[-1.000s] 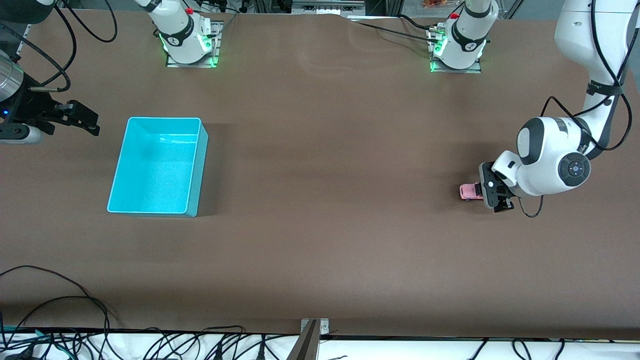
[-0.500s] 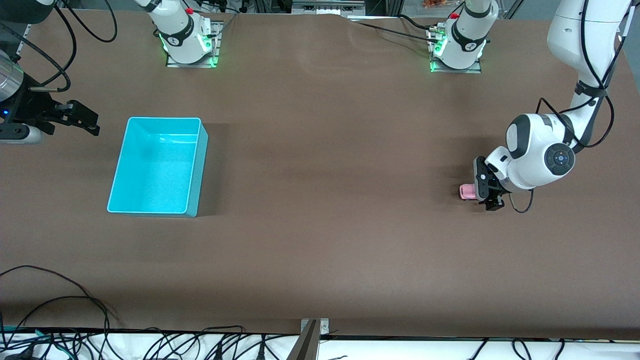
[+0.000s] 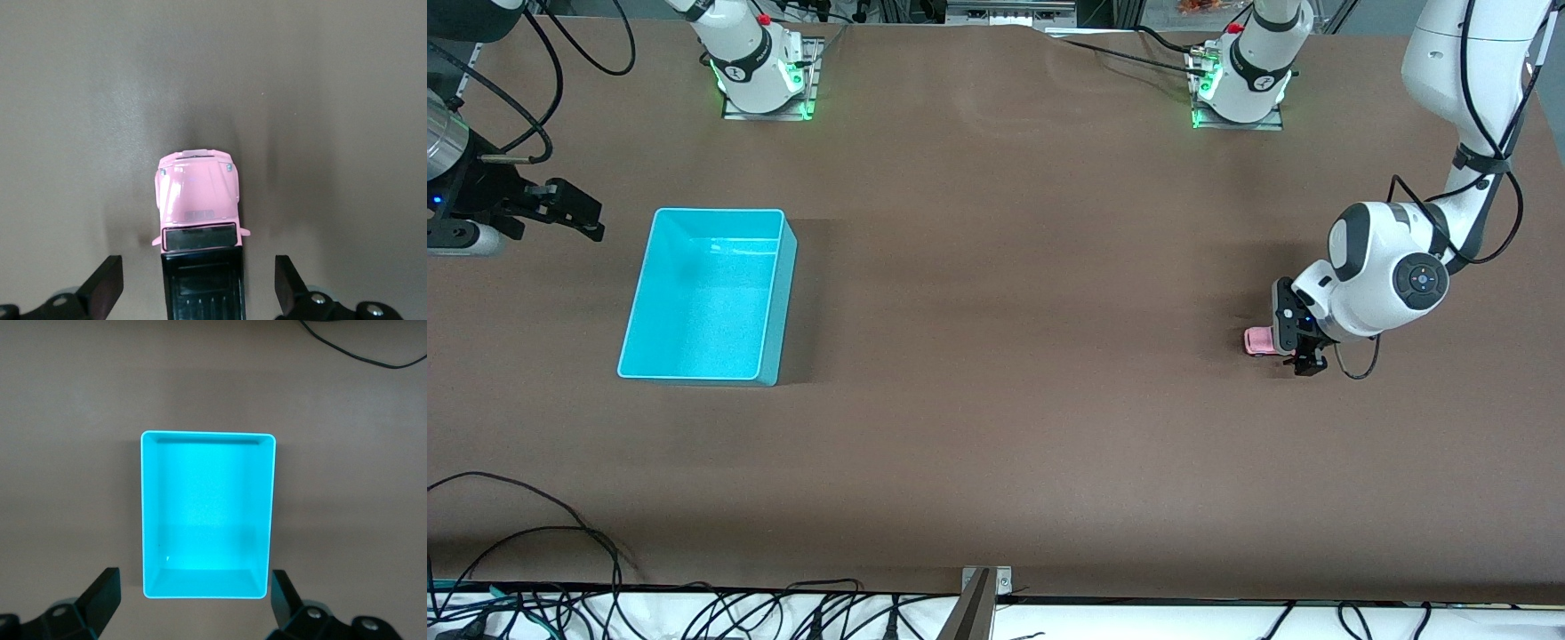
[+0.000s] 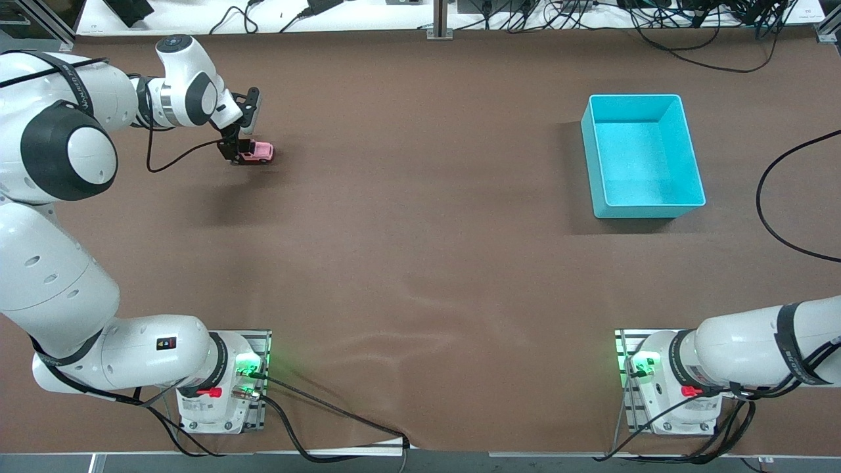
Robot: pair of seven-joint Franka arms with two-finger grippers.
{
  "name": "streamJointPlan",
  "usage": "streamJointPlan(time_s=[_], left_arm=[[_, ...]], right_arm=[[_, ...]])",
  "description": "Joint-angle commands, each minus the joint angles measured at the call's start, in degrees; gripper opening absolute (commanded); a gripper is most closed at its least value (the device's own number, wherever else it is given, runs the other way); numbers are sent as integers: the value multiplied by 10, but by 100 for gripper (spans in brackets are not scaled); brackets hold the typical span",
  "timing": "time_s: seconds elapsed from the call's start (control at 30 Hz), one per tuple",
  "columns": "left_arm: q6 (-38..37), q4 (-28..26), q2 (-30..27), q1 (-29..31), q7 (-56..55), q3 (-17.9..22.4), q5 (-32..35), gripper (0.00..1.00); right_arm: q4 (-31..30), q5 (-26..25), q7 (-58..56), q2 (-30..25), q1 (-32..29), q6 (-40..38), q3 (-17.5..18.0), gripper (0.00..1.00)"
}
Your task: Wind and store pink jeep toy
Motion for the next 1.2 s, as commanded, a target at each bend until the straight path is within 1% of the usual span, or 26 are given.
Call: streamJointPlan(time_s=[0.0, 0.03, 0.1, 0.27, 0.3, 0.33, 0.47, 0.8, 1.1, 1.17], left_arm=[[12, -7, 4, 6, 13, -1, 13, 75], [12, -7, 4, 6, 13, -1, 13, 66], [12, -7, 4, 5, 14, -1, 13, 52], [12, -4, 8, -1, 13, -1, 14, 24], [12, -3, 11, -1, 13, -1, 14, 17], [12, -2, 12, -1, 13, -1, 14, 14], [12, -2, 12, 1, 13, -1, 14, 10], [9, 0, 25, 7, 13, -1, 13, 9], [8, 18, 59, 43, 18, 5, 17, 9], [8, 31, 74, 64, 42, 4, 34, 9]], right_arm=[[5, 8, 2, -1, 0, -8, -2, 100], [5, 8, 2, -2, 0, -8, -2, 100], [5, 8, 2, -1, 0, -8, -2, 100], [5, 8, 2, -2, 0, -8, -2, 100], [5, 8, 2, -1, 0, -8, -2, 100], [5, 8, 2, -2, 0, -8, -2, 100], [5, 8, 1, -1, 0, -8, -2, 100], [5, 8, 1, -2, 0, -8, -2, 100], [5, 8, 1, -1, 0, -8, -2, 100], [5, 8, 1, -2, 0, -8, -2, 100]])
